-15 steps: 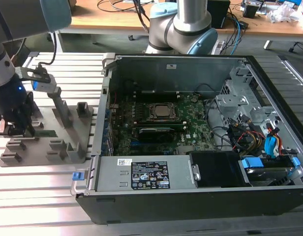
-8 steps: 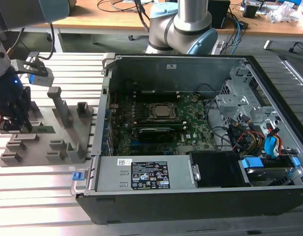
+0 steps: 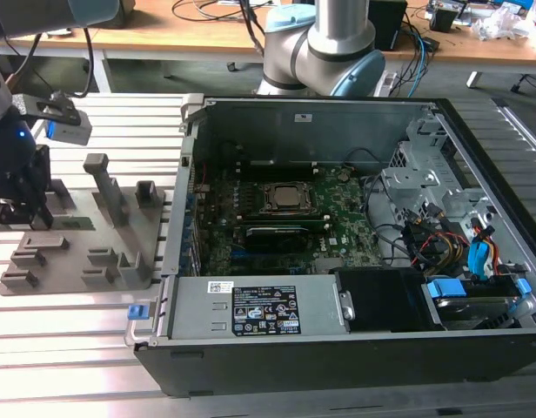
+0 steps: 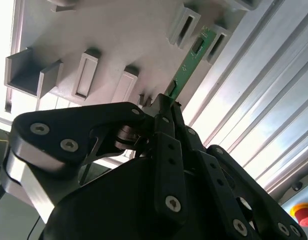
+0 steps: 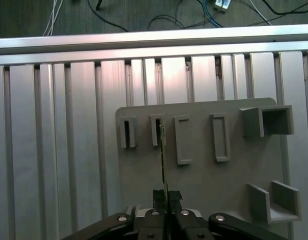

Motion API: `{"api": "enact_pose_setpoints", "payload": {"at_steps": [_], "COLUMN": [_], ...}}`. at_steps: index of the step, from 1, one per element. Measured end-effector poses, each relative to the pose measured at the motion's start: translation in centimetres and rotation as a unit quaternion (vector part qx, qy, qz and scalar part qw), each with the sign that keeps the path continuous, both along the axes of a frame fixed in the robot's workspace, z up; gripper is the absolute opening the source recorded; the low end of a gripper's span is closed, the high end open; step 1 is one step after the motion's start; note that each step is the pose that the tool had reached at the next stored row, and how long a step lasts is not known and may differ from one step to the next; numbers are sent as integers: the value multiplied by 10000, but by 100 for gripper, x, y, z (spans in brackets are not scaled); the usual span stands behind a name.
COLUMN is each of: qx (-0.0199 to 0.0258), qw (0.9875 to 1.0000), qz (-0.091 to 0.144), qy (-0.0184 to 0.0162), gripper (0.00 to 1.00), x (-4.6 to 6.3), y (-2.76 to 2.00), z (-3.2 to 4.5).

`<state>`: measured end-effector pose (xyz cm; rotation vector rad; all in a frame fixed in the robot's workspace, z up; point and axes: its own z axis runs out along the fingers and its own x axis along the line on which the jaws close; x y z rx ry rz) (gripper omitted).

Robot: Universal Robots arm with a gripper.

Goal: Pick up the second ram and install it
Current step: 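Pick up the second ram and move it above second insertion slot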

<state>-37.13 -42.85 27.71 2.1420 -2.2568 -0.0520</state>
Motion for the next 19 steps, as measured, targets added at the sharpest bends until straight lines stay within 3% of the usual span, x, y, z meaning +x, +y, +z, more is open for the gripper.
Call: {"api": "enact_pose_setpoints", "payload": {"at_steps": [8,13,19], "qx": [0,0,0], "qw": [10000,10000,10000], "qz": [0,0,0], "qy": [0,0,0], "gripper": [14,14,14], "x": [0,0,0], "y": [0,0,0], "z": [97,224,433]}}
